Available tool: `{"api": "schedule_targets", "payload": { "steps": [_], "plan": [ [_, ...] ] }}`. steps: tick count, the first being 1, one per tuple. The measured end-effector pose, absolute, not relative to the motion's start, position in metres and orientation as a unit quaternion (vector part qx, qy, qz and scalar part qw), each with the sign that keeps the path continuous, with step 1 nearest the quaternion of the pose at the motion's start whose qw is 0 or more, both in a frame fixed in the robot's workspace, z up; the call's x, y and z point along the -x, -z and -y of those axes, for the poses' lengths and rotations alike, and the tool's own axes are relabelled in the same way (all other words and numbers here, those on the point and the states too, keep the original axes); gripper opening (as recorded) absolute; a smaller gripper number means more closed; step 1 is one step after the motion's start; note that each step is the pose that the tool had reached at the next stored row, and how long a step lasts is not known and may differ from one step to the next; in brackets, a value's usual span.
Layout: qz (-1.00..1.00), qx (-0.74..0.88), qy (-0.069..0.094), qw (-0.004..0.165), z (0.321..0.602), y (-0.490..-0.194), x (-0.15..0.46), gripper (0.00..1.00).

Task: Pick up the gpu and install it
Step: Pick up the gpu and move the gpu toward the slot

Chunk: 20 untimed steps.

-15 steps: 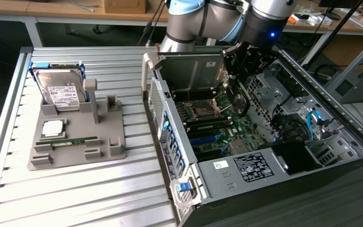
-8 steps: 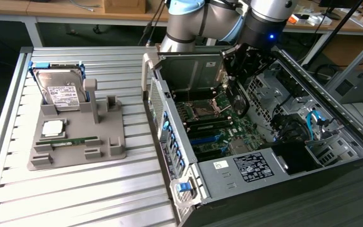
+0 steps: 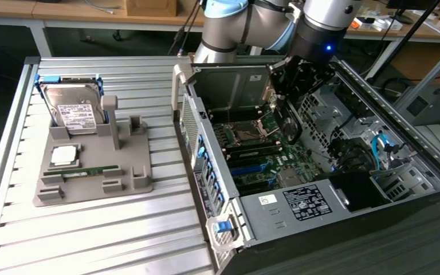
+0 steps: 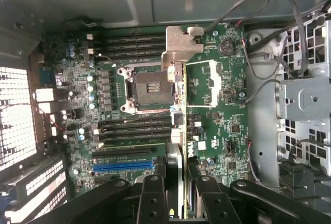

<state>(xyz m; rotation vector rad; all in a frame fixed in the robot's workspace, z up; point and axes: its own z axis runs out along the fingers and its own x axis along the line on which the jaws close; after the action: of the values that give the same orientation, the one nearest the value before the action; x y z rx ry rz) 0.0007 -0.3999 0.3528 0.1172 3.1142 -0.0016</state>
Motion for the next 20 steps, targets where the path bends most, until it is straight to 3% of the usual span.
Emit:
{"api": "schedule_targets", "payload": {
  "steps": [20],
  "plan": [
    [-0.999,-0.038,0.001,0.013,0.403,-0.340,-0.005,0.27]
  ]
}}
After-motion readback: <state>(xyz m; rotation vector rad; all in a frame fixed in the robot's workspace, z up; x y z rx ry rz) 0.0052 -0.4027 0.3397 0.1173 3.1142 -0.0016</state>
